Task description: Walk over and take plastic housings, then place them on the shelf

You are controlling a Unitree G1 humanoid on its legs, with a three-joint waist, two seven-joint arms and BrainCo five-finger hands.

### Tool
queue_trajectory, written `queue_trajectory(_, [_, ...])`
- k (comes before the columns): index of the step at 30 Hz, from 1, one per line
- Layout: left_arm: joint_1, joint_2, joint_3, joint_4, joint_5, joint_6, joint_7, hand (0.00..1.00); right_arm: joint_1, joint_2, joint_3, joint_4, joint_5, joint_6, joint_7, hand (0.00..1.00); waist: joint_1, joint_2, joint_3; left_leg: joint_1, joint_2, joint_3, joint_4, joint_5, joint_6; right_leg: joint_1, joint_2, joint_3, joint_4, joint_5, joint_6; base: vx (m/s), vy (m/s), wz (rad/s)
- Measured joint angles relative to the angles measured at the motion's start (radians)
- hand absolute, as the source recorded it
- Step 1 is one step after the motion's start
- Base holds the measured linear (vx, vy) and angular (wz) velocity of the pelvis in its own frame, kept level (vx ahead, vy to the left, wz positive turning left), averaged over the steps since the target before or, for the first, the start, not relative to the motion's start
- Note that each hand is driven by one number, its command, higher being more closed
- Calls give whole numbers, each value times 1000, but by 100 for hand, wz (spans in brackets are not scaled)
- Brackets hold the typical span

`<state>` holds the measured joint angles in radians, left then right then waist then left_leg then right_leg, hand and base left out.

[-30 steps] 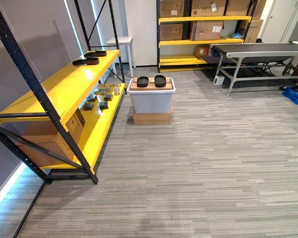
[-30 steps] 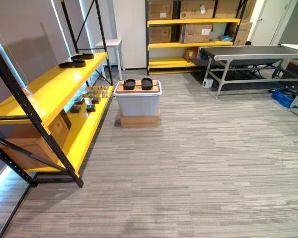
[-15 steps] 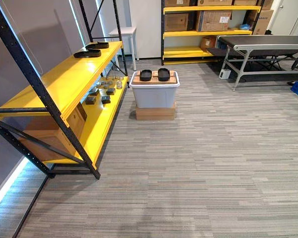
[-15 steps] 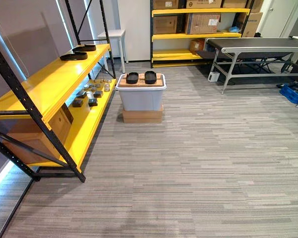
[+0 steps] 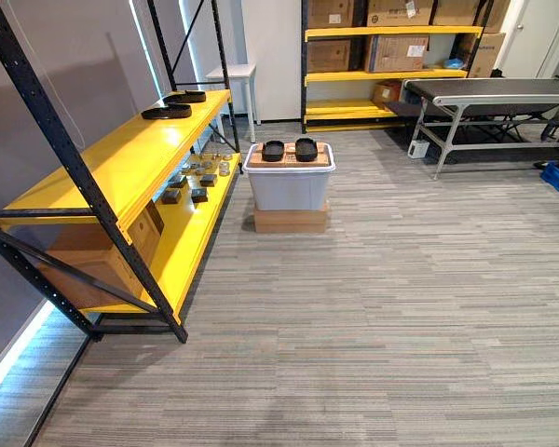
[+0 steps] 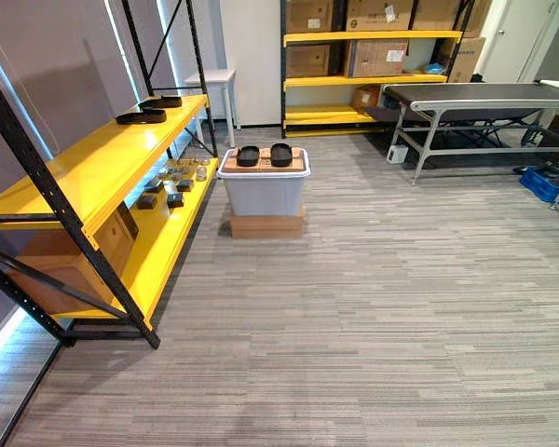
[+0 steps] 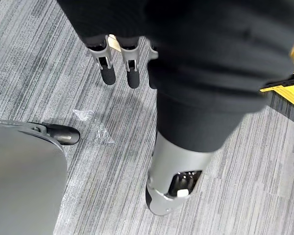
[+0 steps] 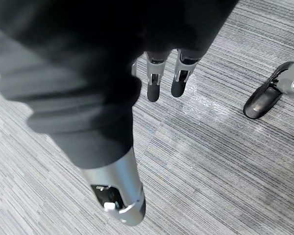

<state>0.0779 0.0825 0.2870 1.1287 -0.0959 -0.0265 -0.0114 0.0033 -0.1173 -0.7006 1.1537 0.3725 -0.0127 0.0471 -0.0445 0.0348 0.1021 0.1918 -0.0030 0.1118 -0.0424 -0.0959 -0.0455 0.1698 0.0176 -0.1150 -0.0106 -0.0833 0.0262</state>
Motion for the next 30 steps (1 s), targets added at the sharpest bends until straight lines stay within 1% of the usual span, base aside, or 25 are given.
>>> queue_trajectory(2, [0, 0, -3, -2, -1, -2, 0, 0, -2, 1, 23, 0, -3, 0, 2, 0, 1, -1, -4, -20, -1, 15, -5, -2, 5, -31, 0, 2, 3, -1, 0, -80, 4, -23])
queue_trajectory(4, [-4, 8, -39, -10, -1, -4, 0, 0, -11, 7, 35, -1, -6, 0, 2, 0, 5, -4, 5, -62, -4, 36, 22, -29, 39, -111, -16, -10, 114, -73, 31, 2, 7, -15])
queue_trajectory(5, [-8, 8, -45, -10, -1, -5, -1, 0, -6, 9, 35, -1, -8, 0, 2, 0, 4, -5, 11, -62, -6, 36, 32, -37, 42, -129, -25, -15, 166, -94, 47, 0, 0, 0])
queue_trajectory(6, [-11, 11, -69, -10, -2, -6, 0, 0, 0, 11, 38, -1, -17, 0, 2, 0, 6, -3, 25, -53, -1, 37, 46, -57, 56, -186, -40, -39, 322, -126, 95, 26, 36, -5])
queue_trajectory(7, [-7, 14, -80, -10, -1, -6, 0, 0, 3, 14, 45, -2, -23, 0, 2, 0, 8, -5, 28, -52, 5, 39, 53, -71, 60, -236, -45, -50, 427, -131, 98, 43, 79, -10])
queue_trajectory(8, [-7, 29, -101, -10, -1, -5, 0, 0, 4, 23, 72, -3, -30, 0, 2, 0, 6, -1, 39, -43, 7, 38, 67, -86, 71, -346, -79, -82, 648, -134, 93, 101, 96, -5])
queue_trajectory(9, [-12, 48, -126, -10, -1, -5, 0, 0, 7, 34, 78, -2, -34, 0, 1, 0, 0, -19, 57, -9, 6, 34, 67, -100, 83, -399, -113, -108, 768, -161, 88, 142, 84, 1])
queue_trajectory(10, [-12, 50, -128, -10, -1, -5, 1, 0, 8, 35, 78, -2, -35, 0, 1, 0, -1, -20, 59, -5, 6, 34, 67, -101, 84, -404, -115, -114, 774, -165, 87, 201, 37, 3])
queue_trajectory(11, [-21, 61, -128, -9, 0, -3, 5, 0, 20, 39, 94, -1, -51, 0, 0, 0, -2, -17, 63, 20, 25, 31, 69, -127, 79, -453, -127, -150, 760, -183, 68, 258, -13, 8])
queue_trajectory(13, [-53, 68, -116, -9, 1, -4, 6, 0, 29, 40, 94, 0, -67, -1, -2, 0, -14, -8, 69, 42, 64, 19, 65, -140, 59, -503, -102, -167, 633, -175, 54, 327, -66, 23])
queue_trajectory(14, [-70, 71, -115, -8, 3, -5, 7, 0, 32, 40, 93, 0, -68, -1, -4, 0, -29, 5, 73, 50, 95, 8, 55, -148, 47, -527, -75, -175, 539, -152, 31, 415, -151, 53])
queue_trajectory(15, [-97, 75, -108, -8, 4, -8, 7, 0, 46, 42, 92, 0, -68, -1, -4, 0, -55, 15, 80, 71, 137, -7, 38, -149, 41, -554, -35, -164, 366, -68, 1, 545, -232, 54])
queue_trajectory(16, [-109, 75, -105, -8, 7, -8, 7, 0, 56, 42, 91, 0, -68, -1, -3, 0, -57, 7, 80, 80, 141, -7, 39, -150, 37, -560, -29, -152, 297, -20, 2, 630, -296, 57])
queue_trajectory(17, [-120, 69, -95, -7, 23, -10, 7, 0, 81, 41, 80, -1, -69, -2, -3, 0, -59, -2, 76, 101, 150, -11, 59, -165, 9, -549, -29, -119, 218, 134, -3, 729, -336, 36])
queue_trajectory(18, [-130, 44, -74, -8, 25, -13, 5, 0, 87, 38, 43, 0, -69, -2, -3, 0, -59, 21, 81, 104, 181, -23, 119, -167, -13, -536, -5, -129, 261, 162, -85, 659, -289, 29])
queue_trajectory(19, [-133, 37, -59, -10, 27, -17, 4, 0, 86, 48, 16, -2, -69, -3, -3, 0, -58, 20, 81, 81, 190, -30, 176, -149, -43, -535, -6, -129, 291, 131, -101, 678, -286, 21])
queue_trajectory(20, [-128, 17, -2, -18, 40, -21, 5, 0, 91, 63, -38, -1, -70, -3, -1, 0, -60, 19, 82, 26, 199, -36, 353, -101, -64, -497, -8, -140, 318, 71, -111, 532, -221, 23])
queue_trajectory(21, [-119, 6, 37, -23, 42, -21, 5, 0, 102, 73, -55, -5, -70, -3, -1, 0, -62, 18, 83, -31, 213, -39, 525, -30, -51, -441, -5, -146, 308, 36, -120, 804, -338, 37])
queue_trajectory(22, [-102, -5, 85, -39, 41, -21, 5, 0, 121, 82, -52, -8, -69, -3, -1, 0, -60, 16, 86, -114, 248, -51, 772, 31, -62, -344, 6, -153, 268, 9, -133, 662, -281, 27])
queue_trajectory(23, [-90, -7, 100, -48, 41, -21, 5, 0, 123, 86, -52, -8, -69, -3, -2, 0, -53, 16, 87, -147, 266, -43, 865, 33, -64, -296, 18, -151, 243, 7, -135, 654, -280, 10])
queue_trajectory(25, [-49, -22, 161, -75, 40, -20, 6, 0, 124, 103, -41, -61, -68, -3, -3, 0, -33, 0, 94, -283, 346, 64, 1097, 22, -57, -112, 41, -129, 111, -9, -141, 570, -230, -8])
queue_trajectory(27, [-18, -36, 158, -86, 39, -20, 6, 0, 100, 88, -1, -83, -69, -4, -6, 0, -9, 3, 94, -408, 351, 127, 1117, -10, -56, -33, 45, -91, 44, -31, -139, 619, -155, -34])
queue_trajectory(28, [2, -35, 155, -89, 19, -25, 3, 0, 64, 69, 46, -78, -69, -3, -7, 0, 23, -1, 97, -507, 303, 141, 1011, -84, -43, 6, 39, -57, 26, -58, -143, 493, -62, -49])
queue_trajectory(29, [4, -32, 152, -89, 20, -26, 3, 0, 58, 66, 52, -77, -69, -3, -8, 0, 29, -3, 98, -521, 289, 141, 975, -93, -47, 12, 36, -52, 25, -64, -141, 476, 2, -64])
queue_trajectory(30, [17, -26, 114, -85, 21, -22, 5, 0, 23, 47, 81, -76, -69, -4, -7, 0, 51, -8, 101, -564, 224, 137, 761, -95, -50, 43, 19, -24, 18, -94, -134, 281, 35, -53])
